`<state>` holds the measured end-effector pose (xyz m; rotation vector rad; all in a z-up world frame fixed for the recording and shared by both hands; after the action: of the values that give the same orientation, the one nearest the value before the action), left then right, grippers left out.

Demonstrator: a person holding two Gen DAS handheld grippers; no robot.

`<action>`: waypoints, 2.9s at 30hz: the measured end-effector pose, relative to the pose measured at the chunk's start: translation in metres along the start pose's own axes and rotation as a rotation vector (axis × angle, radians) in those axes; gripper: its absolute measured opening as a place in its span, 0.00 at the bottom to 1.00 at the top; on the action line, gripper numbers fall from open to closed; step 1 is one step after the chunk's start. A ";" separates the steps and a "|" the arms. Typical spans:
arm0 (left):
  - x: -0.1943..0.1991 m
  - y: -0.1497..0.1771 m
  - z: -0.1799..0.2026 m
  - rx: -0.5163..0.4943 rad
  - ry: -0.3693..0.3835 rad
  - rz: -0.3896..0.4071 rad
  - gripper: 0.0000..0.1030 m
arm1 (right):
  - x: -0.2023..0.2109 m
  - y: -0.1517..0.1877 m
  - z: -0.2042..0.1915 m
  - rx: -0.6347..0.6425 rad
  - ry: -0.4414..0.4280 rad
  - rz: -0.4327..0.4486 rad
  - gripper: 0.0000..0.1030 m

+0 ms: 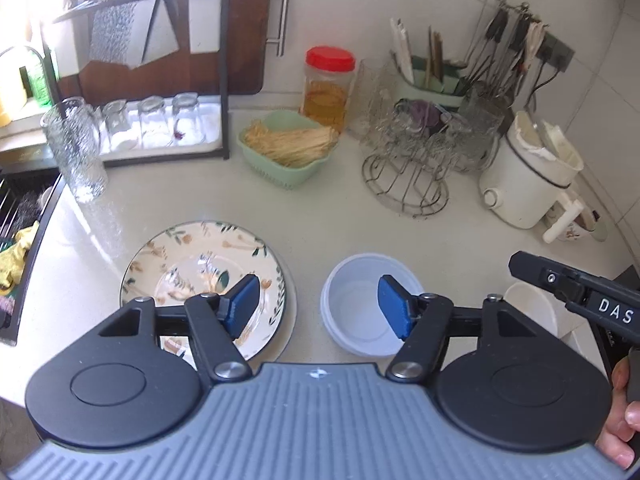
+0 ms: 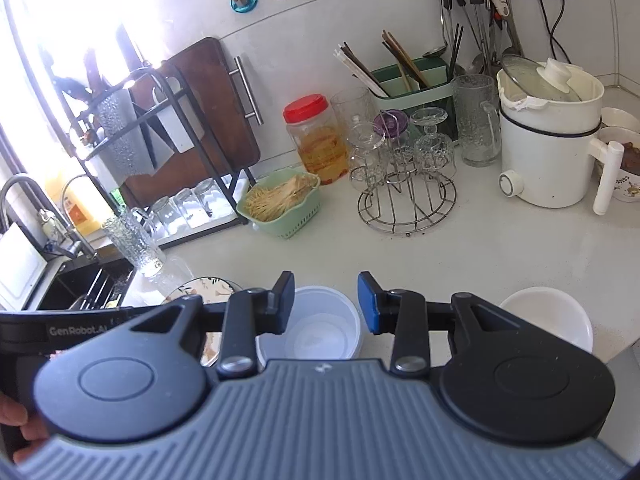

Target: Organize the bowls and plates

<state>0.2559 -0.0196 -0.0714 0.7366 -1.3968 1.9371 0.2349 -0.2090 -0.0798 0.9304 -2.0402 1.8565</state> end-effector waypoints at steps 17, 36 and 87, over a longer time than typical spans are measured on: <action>-0.004 0.023 0.021 -0.128 0.112 -0.081 0.69 | 0.008 0.013 0.002 -0.110 0.127 -0.048 0.37; -0.015 0.008 0.041 -0.228 0.270 -0.113 0.69 | 0.014 0.016 0.003 -0.150 0.254 -0.047 0.37; -0.206 0.100 0.241 -0.426 0.289 -0.513 0.65 | -0.026 0.131 0.207 -0.446 0.383 -0.363 0.27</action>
<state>0.3312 -0.3083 -0.2181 0.5183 -1.2315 1.2393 0.2279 -0.3996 -0.2360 0.6982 -1.7920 1.2103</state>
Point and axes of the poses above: each gripper's, at about its wrist camera, not at the fingertips, and x roughly against the way its jaws point, z to its right, y to its underside, the point moved 9 cm from there along -x, roughly the way its jaws point, and after that the axes turned 12 degrees about x, right-handed, at the moved point
